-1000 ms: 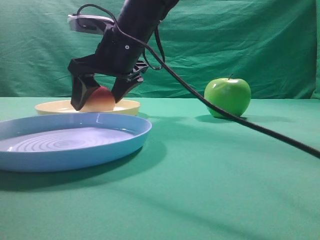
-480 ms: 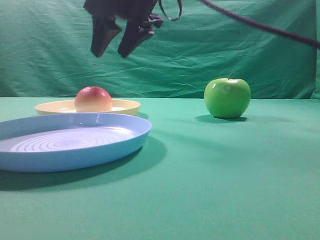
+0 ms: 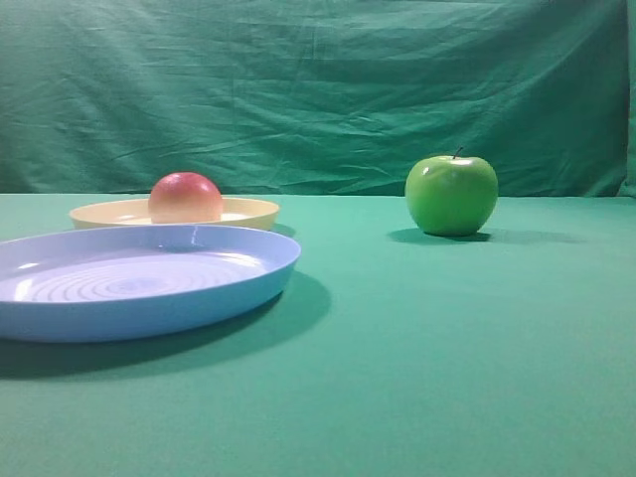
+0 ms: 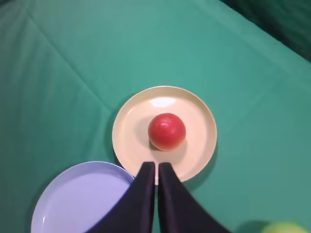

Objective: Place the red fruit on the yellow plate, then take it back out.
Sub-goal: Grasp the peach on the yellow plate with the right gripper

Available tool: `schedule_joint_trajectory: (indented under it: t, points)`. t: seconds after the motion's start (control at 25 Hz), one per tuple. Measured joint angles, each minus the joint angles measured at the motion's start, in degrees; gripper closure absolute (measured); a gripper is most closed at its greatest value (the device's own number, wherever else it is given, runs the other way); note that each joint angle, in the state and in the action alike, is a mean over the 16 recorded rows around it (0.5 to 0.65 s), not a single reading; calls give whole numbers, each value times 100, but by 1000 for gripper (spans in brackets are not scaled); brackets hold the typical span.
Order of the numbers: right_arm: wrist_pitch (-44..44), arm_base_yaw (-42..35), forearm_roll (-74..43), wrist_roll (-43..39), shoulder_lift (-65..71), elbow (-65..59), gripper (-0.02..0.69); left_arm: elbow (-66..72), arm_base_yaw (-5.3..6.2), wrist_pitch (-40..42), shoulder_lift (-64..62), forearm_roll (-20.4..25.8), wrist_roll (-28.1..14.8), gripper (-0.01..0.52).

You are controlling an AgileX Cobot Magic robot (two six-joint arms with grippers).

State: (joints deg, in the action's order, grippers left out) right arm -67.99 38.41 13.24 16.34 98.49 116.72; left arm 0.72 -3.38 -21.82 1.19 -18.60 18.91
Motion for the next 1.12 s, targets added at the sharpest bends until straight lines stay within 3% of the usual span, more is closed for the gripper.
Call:
schedule_joint_trajectory:
  t: [0.8,1.12]
  points:
    - [-557,0,-1667,-1062,-2195,-66,665,0,0,0,0,0,0,514]
    - [-388,-196,-2475,-1317,-3648,-1086,665,0,0,0,0,0,0,514]
